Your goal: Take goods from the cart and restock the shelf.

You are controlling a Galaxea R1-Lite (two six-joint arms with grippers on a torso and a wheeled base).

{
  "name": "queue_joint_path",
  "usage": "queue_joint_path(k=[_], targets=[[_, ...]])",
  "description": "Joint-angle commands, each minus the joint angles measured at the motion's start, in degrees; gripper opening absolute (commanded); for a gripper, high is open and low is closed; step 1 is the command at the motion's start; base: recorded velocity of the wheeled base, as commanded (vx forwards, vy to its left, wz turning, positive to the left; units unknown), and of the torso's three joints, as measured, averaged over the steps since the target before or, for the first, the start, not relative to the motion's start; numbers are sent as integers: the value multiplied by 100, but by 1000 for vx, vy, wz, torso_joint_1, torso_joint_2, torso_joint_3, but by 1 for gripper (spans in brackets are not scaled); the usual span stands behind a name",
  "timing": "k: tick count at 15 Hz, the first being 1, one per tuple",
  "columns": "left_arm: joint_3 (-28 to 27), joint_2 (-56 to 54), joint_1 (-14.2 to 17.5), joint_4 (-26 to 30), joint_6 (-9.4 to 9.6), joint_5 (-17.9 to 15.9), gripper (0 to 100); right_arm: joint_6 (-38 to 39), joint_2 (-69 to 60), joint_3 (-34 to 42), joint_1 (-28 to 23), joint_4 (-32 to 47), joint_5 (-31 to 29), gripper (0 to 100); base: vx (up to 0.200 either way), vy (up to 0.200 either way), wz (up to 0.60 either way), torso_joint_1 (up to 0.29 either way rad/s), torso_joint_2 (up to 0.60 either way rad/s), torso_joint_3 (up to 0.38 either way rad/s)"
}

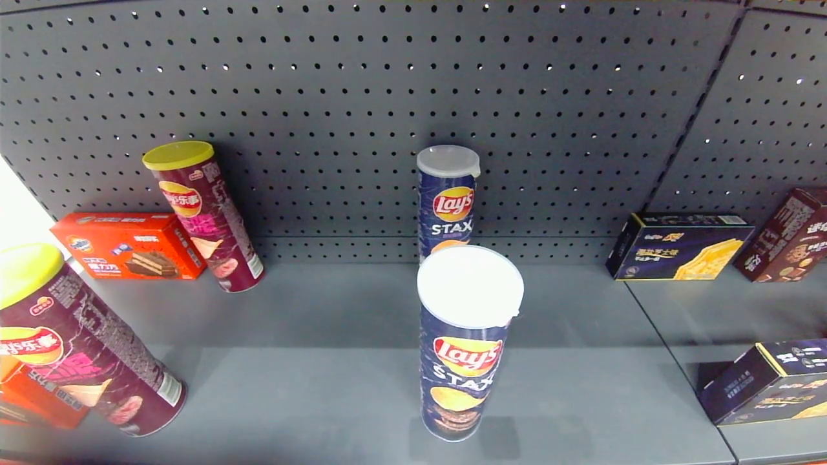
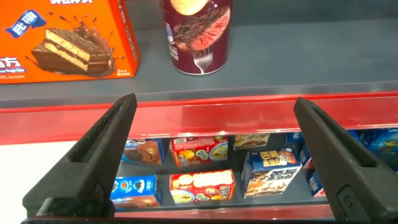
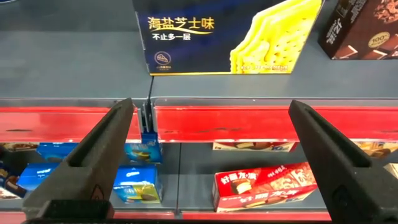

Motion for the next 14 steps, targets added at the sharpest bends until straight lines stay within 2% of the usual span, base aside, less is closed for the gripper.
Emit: queue_joint_path(k=[1, 14], targets=[[0, 0, 2, 0, 1, 0, 100, -1, 0, 0, 0, -1, -1, 100, 0, 0, 0, 0, 0, 0], [0, 0, 2, 0, 1, 0, 100, -1, 9, 0, 0, -1, -1, 100, 0, 0, 0, 0, 0, 0]])
